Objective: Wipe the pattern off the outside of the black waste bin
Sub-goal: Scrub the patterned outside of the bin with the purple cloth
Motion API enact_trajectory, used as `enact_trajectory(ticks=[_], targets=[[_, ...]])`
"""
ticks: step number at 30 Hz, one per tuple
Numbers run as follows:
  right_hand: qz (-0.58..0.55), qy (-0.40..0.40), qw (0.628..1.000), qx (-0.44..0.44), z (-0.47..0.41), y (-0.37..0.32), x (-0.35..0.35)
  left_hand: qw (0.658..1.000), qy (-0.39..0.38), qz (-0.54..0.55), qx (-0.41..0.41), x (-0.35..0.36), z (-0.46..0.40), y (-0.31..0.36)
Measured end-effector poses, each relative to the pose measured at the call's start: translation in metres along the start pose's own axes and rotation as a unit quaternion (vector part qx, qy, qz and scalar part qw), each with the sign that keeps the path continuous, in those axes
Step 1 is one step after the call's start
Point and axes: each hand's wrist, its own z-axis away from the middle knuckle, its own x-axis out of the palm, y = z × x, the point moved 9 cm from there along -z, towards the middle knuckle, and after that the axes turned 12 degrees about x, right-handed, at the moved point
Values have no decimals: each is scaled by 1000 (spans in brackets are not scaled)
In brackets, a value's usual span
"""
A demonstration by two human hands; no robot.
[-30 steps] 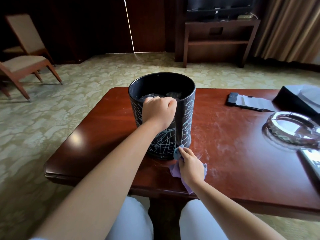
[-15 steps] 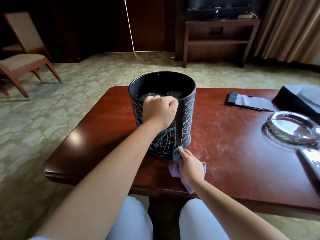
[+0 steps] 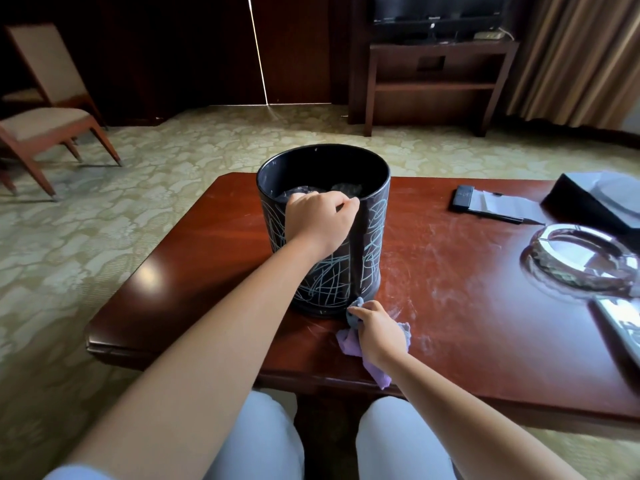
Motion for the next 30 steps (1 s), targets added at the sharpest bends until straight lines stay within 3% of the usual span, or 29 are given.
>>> enact_trajectory(ticks=[5, 9, 12, 22, 30], targets=[[-96, 40, 993, 63, 3, 15, -11, 999, -25, 25, -14, -2, -1, 0], [-248, 64, 953, 160, 10, 36, -19, 999, -31, 34, -27, -5, 1, -2], [-318, 84, 929, 171, 16, 39, -31, 998, -28, 46, -26, -7, 1, -3], [-402, 206, 889, 71, 38, 14, -84, 992, -43, 110, -48, 2, 0, -20], [-379, 305, 869, -84, 60, -36, -141, 994, -15, 107, -4, 3, -3, -18]])
